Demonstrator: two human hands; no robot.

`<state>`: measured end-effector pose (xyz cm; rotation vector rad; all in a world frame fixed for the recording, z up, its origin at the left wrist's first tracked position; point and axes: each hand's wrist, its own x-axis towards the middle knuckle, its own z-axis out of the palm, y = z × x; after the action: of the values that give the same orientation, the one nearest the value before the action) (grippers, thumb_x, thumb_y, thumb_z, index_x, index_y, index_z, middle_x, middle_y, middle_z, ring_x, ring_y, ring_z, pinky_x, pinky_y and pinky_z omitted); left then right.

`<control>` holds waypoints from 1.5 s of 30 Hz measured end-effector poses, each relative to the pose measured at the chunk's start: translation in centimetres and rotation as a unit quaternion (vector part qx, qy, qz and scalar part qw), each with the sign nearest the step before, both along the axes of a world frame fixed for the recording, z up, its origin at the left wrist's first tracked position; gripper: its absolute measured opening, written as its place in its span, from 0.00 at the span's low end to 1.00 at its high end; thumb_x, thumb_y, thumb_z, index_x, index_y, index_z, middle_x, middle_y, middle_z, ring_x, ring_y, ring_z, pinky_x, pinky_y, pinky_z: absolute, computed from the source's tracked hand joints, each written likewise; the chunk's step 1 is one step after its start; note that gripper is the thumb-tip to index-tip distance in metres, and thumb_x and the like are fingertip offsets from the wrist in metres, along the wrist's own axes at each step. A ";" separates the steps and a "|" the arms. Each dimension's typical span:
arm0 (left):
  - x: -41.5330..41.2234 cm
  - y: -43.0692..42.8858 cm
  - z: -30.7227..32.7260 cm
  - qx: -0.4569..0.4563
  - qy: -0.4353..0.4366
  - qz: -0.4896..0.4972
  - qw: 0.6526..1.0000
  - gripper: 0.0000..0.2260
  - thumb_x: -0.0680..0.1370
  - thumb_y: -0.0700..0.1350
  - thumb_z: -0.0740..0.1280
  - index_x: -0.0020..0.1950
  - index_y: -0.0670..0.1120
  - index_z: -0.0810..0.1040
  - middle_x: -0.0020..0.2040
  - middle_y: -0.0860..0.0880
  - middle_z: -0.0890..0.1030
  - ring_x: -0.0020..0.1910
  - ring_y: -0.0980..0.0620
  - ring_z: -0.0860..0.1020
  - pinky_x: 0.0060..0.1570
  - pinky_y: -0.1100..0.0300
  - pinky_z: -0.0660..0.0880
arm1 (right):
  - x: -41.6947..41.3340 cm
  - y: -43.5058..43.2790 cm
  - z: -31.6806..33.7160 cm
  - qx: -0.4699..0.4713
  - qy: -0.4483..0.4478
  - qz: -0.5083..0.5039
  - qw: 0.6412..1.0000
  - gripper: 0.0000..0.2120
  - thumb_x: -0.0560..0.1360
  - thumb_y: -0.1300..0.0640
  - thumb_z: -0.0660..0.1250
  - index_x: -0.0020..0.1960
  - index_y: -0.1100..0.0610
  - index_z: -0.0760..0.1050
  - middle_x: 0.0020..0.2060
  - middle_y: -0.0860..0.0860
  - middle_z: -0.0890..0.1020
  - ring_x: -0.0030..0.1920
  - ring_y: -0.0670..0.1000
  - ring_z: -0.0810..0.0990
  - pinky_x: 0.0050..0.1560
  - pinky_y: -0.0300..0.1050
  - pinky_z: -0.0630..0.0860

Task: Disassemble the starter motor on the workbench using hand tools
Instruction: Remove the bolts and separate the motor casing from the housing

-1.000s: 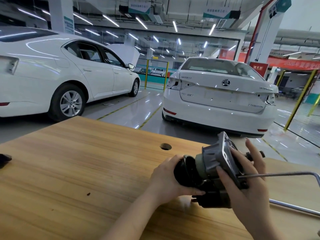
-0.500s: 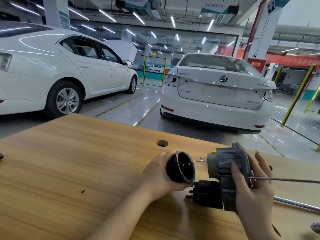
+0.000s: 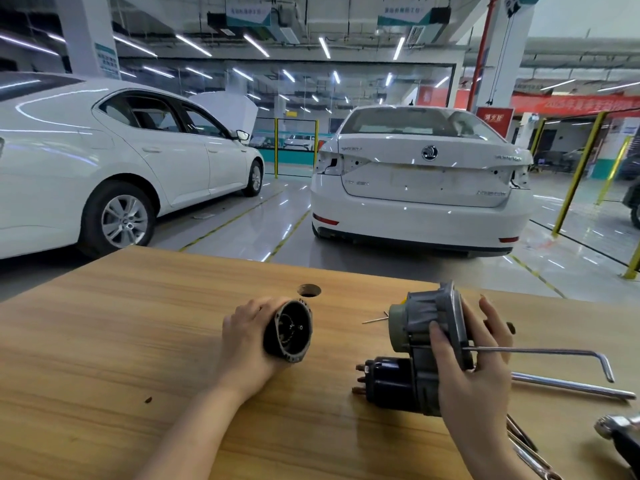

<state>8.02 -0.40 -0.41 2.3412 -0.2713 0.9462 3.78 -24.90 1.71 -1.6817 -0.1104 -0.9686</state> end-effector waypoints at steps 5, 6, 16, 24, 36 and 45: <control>0.1 0.8 -0.1 0.132 0.045 0.143 0.980 0.35 0.56 0.52 0.80 0.62 0.57 0.74 0.56 0.50 0.77 0.53 0.43 0.76 0.55 0.41 0.66 | 0.3 0.0 -0.3 0.000 -0.003 -0.010 1.000 0.22 0.71 0.63 0.69 0.61 0.48 0.70 0.66 0.45 0.64 0.59 0.29 0.61 0.51 0.24 0.66; 0.1 0.8 0.0 0.159 0.055 0.154 0.974 0.35 0.58 0.55 0.78 0.64 0.57 0.73 0.58 0.51 0.76 0.55 0.45 0.74 0.57 0.42 0.65 | 0.4 0.0 -0.4 -0.004 -0.005 -0.015 1.000 0.22 0.71 0.64 0.69 0.62 0.50 0.71 0.65 0.45 0.64 0.57 0.25 0.60 0.51 0.21 0.64; 0.2 -0.4 0.6 0.221 0.156 0.128 0.954 0.37 0.69 0.62 0.68 0.72 0.55 0.54 0.69 0.51 0.63 0.70 0.49 0.59 0.70 0.45 0.48 | 0.0 1.5 0.5 -0.006 -0.041 -0.058 0.997 0.31 0.65 0.44 0.64 0.61 0.62 0.74 0.66 0.58 0.70 0.61 0.41 0.68 0.59 0.17 0.55; -0.1 -0.7 1.2 0.214 0.216 0.138 0.943 0.46 0.68 0.64 0.69 0.76 0.53 0.45 0.76 0.48 0.52 0.76 0.50 0.46 0.67 0.32 0.38 | 0.7 0.6 -0.1 0.011 -0.016 -0.045 0.999 0.32 0.64 0.42 0.64 0.63 0.60 0.74 0.65 0.50 0.69 0.68 0.48 0.65 0.64 0.23 0.58; -1.5 -1.4 2.1 0.115 -0.002 0.142 0.983 0.28 0.72 0.64 0.56 0.62 0.46 0.76 0.61 0.47 0.77 0.66 0.47 0.72 0.60 0.28 0.59 | -0.3 0.1 0.4 -0.032 0.020 -0.016 0.999 0.24 0.71 0.63 0.69 0.64 0.49 0.70 0.64 0.44 0.65 0.64 0.42 0.63 0.64 0.62 0.68; -2.1 -3.3 2.5 0.073 0.030 0.033 0.996 0.31 0.74 0.66 0.44 0.67 0.52 0.70 0.68 0.55 0.70 0.72 0.55 0.61 0.71 0.43 0.45 | -0.4 1.0 2.6 -0.205 -0.073 0.072 0.973 0.32 0.64 0.70 0.74 0.60 0.44 0.69 0.64 0.37 0.64 0.59 0.26 0.63 0.58 0.20 0.60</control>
<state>5.94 -3.74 2.07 2.5222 -0.2476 0.9134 3.37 -23.95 4.29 -1.9409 -0.5565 -1.0058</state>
